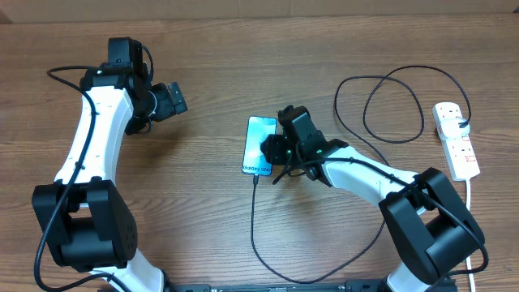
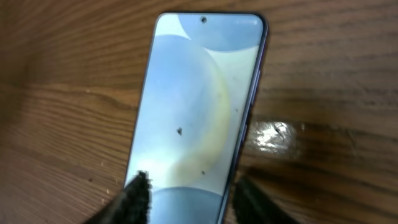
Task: Plug charger to phone and switch on socket
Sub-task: 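Release the phone and lift the right gripper toward the power strip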
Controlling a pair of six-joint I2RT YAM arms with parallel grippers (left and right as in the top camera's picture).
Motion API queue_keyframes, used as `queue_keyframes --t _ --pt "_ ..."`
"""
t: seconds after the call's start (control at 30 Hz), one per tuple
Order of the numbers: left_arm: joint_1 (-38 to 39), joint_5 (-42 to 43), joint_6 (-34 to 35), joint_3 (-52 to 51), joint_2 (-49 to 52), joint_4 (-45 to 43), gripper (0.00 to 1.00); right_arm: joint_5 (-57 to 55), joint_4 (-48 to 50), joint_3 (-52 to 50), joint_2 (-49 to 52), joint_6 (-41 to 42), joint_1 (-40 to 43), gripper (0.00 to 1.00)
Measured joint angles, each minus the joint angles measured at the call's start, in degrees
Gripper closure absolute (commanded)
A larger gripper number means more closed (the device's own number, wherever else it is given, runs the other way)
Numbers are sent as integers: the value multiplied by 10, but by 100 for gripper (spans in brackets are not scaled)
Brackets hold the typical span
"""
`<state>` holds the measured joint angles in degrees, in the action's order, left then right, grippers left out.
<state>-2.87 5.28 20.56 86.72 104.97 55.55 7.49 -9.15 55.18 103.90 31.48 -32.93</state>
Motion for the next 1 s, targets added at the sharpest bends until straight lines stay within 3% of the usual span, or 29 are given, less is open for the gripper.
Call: queue_keyframes --t 0.17,0.67,1.0 --pt "0 0 0 0 0 0 0 12 -36 0 -7 0 22 96" --pt "0 0 0 0 0 0 0 43 -165 3 -197 -22 111 96" --pt "0 0 0 0 0 0 0 88 -379 108 -221 -74 177 96"
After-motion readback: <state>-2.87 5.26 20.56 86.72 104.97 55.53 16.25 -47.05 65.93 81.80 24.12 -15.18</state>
